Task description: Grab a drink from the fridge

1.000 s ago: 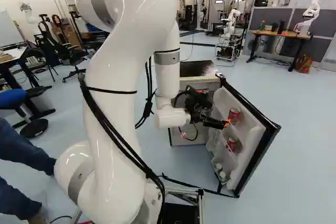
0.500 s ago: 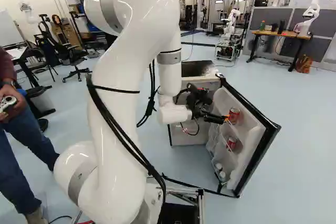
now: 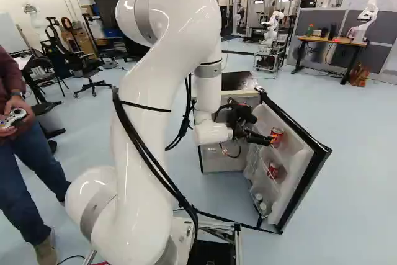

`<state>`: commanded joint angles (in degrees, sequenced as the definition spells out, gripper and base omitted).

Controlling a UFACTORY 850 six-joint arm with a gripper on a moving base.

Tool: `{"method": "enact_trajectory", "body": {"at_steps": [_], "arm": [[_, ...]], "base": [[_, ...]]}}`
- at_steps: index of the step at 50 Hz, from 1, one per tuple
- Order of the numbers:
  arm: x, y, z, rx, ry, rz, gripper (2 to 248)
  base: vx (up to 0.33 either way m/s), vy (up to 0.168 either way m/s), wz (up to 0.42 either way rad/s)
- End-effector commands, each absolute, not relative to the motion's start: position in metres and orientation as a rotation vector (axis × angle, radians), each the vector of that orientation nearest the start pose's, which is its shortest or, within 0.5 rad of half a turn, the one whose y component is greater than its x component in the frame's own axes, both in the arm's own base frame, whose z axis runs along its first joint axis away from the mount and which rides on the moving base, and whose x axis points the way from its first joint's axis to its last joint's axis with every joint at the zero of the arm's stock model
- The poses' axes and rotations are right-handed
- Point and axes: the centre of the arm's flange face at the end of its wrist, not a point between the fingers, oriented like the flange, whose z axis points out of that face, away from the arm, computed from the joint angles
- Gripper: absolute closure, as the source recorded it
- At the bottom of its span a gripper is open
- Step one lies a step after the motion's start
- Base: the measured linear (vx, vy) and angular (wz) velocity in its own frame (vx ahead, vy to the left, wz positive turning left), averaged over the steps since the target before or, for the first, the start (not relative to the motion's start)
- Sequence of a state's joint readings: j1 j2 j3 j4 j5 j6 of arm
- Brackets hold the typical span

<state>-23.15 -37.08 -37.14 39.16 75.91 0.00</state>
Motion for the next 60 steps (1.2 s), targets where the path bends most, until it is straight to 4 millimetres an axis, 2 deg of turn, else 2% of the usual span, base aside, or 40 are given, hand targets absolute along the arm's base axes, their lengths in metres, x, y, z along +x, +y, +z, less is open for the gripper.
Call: {"method": "enact_trajectory", "body": {"at_steps": [19,45,54,55,59,60], "arm": [[0.401,-0.243,0.205,1.773,-1.087,1.35,3],[0.407,-0.27,0.199,1.705,-1.139,1.331,3],[0.407,-0.274,0.199,1.698,-1.143,1.331,3],[0.407,-0.274,0.199,1.698,-1.143,1.331,10],[0.407,-0.274,0.199,1.697,-1.144,1.331,10],[0.407,-0.274,0.199,1.697,-1.144,1.331,48]], "base": [[0.0,0.0,0.0],[0.0,0.0,0.0],[0.0,0.0,0.0],[0.0,0.0,0.0],[0.0,0.0,0.0],[0.0,0.0,0.0]]}}
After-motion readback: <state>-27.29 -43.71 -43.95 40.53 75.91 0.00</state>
